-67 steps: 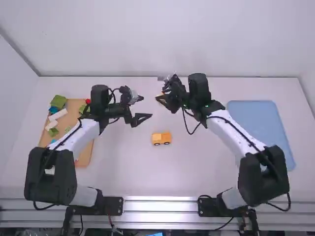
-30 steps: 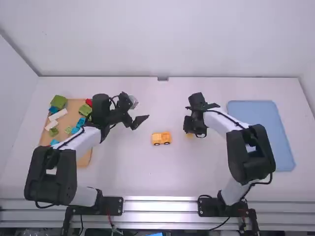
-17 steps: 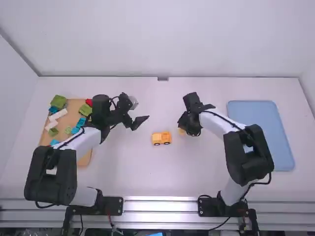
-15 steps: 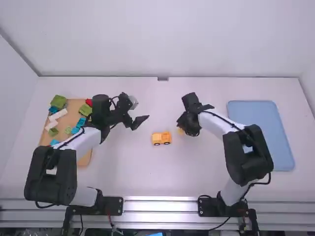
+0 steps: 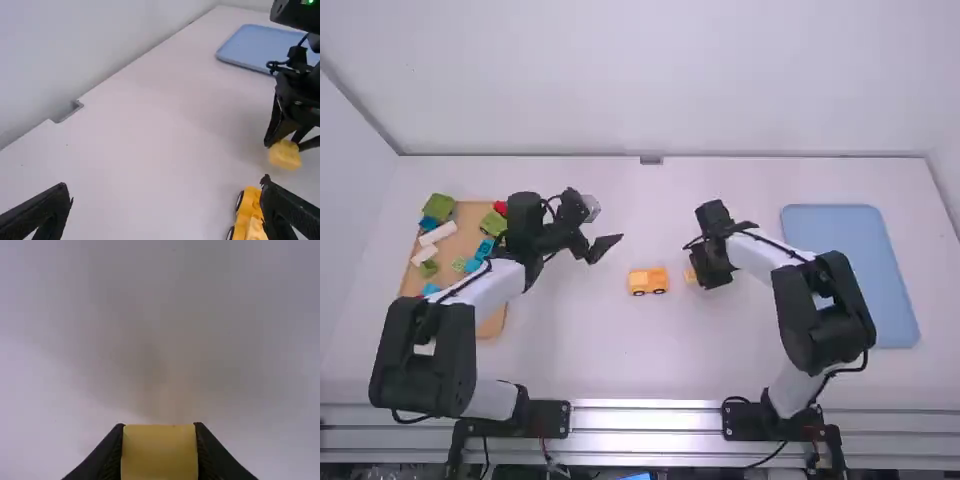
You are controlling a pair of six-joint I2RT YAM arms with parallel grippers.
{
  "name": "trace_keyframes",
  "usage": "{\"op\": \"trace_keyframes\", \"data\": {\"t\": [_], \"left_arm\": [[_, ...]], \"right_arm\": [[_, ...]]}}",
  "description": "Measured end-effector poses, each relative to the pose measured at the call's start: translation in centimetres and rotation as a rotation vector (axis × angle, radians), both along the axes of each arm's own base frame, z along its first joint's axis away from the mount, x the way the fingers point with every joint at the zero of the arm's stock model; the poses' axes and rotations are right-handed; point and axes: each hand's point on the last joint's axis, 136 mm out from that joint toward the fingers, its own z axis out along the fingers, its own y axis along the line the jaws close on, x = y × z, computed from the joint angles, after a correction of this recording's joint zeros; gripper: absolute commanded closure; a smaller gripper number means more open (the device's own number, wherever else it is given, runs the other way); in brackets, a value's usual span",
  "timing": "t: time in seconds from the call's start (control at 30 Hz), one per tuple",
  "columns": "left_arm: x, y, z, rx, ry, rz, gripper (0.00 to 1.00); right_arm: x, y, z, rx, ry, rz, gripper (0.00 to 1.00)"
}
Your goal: Assemble lego blocks to make yellow taxi
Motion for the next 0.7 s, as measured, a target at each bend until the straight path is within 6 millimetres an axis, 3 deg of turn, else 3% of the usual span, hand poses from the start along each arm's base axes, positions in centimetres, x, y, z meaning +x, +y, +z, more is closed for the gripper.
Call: {"op": "trace_keyframes", "data": {"t": [0.17,0.43,0.7], "left_arm": [[0.0,0.0,-0.1,0.000,0.003,0.000,0.01],[0.0,0.0,-0.1,0.000,0.005,0.000,0.01],[-0.1,0.0,-0.1,0.000,0.007,0.000,0.01]], "right_arm": [[0.5,-0.4,0.1,0.027,0.008,-0.090,1.00],[-1.0,-0.7,-0.9,0.031,0.066,-0.179,1.00],[-1.0,-0.5,-0.9,0.035,0.068,-0.196,1.00]]}}
